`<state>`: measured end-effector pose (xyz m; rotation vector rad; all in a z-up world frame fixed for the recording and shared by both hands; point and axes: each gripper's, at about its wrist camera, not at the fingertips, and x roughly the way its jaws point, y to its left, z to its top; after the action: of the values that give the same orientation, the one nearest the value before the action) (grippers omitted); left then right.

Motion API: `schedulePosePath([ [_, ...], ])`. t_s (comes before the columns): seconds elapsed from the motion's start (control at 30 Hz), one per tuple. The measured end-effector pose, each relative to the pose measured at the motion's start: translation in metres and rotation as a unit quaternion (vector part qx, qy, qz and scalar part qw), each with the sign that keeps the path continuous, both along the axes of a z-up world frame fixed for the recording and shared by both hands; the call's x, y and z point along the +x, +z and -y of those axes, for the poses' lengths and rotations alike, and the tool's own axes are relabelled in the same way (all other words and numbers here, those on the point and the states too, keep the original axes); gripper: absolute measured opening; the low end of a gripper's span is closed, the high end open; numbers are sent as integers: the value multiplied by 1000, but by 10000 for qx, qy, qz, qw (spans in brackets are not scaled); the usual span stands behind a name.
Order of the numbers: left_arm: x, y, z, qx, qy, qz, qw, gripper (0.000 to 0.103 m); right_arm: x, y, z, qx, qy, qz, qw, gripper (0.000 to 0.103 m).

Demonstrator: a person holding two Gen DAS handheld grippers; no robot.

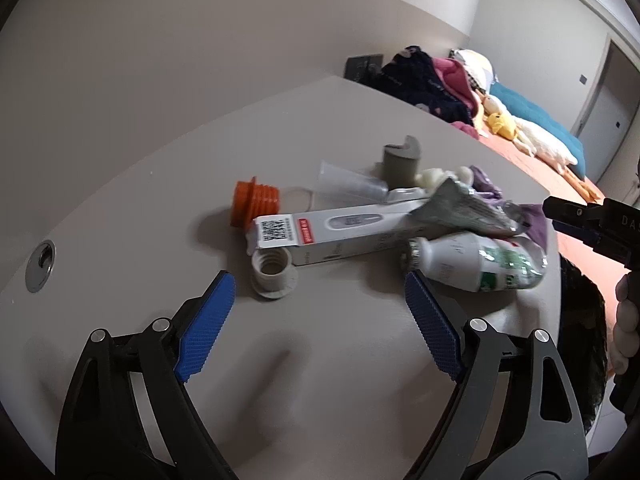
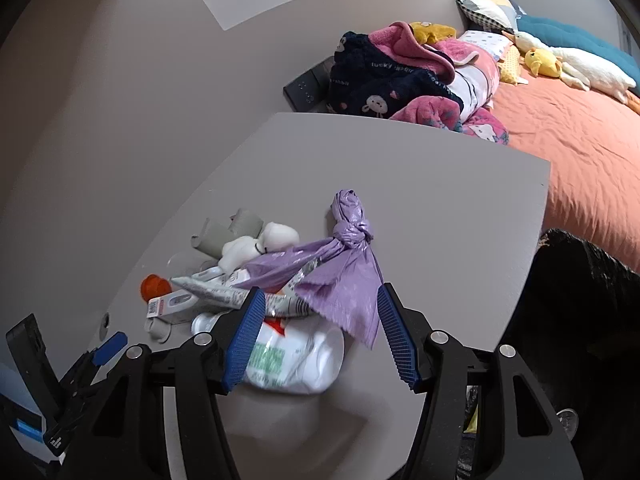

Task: Collect trash
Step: 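Grasp the purple bag with the right tool while the left tool grasps the cap ring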

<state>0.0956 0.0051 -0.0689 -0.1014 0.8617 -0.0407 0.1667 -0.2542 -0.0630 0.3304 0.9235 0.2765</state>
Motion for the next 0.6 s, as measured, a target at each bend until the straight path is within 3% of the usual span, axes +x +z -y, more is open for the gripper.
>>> schedulePosePath([
  [0.3, 15, -16, -11, -13, 102, -193, 9998, 83, 18, -16, -1, -7, -68, -173, 9998, 34],
  [0.37, 18, -19, -12, -13, 110, -229, 9997, 83, 21, -20, 0, 21, -54, -229, 9997, 19],
  [0.4, 19, -21, -13, -22, 121, -243, 9996, 83, 22, -22, 0, 50, -34, -267, 9996, 16],
  [0.5, 24, -24, -15, -64, 171, -278, 9994, 81, 21, -21, 3, 42, -102, -226, 9997, 14],
  [0.6, 27, -28, -19, -220, 218, -357, 9989, 70, 19, -17, 5, 33, -188, -85, 9998, 14],
])
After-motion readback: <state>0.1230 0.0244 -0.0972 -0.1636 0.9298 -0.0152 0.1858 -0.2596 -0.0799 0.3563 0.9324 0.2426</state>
